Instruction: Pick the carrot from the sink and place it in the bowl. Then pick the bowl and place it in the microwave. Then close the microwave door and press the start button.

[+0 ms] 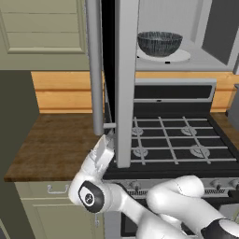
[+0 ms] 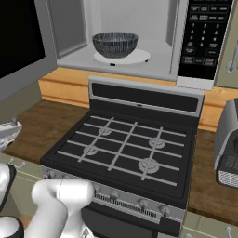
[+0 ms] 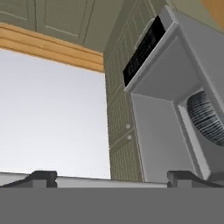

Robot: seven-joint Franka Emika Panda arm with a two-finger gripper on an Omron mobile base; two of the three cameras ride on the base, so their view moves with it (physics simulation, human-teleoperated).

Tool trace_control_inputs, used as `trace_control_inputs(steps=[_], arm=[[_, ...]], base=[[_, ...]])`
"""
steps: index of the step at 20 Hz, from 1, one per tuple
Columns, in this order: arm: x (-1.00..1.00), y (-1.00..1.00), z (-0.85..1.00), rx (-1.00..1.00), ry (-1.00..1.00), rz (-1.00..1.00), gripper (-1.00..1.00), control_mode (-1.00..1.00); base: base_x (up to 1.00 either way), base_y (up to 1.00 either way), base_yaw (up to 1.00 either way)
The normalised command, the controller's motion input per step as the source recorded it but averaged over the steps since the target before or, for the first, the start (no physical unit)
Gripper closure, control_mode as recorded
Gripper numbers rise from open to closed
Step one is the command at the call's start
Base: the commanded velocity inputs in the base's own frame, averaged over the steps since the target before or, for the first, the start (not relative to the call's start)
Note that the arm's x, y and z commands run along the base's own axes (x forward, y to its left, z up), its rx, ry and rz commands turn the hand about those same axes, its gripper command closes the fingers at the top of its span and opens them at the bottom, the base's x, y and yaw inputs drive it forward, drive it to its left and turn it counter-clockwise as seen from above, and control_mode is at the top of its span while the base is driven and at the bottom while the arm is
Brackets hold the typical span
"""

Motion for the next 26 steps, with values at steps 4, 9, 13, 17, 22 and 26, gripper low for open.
trace_control_inputs(steps=[4,9,13,17,22,26], arm=[[0.26,0.37,-0.36,-0.1,0.16,-0.17,-1.0,-1.0],[0.04,0.67,0.05,0.0,0.17,-0.17,-1.0,-1.0],[0.0,0.74,0.19,0.0,0.2,-0.15,-1.0,-1.0],[-0.04,0.29,0.41,0.02,0.08,-0.1,-1.0,-1.0],[-0.22,-0.09,0.44,0.08,0.01,-0.06,-1.0,-1.0],[-0.33,-0.54,0.34,0.17,0.0,-0.01,-1.0,-1.0]], base=[[0.0,0.0,0.0],[0.0,0.0,0.0],[0.0,0.0,0.0],[0.0,0.0,0.0],[0.0,0.0,0.0],[0.0,0.0,0.0]])
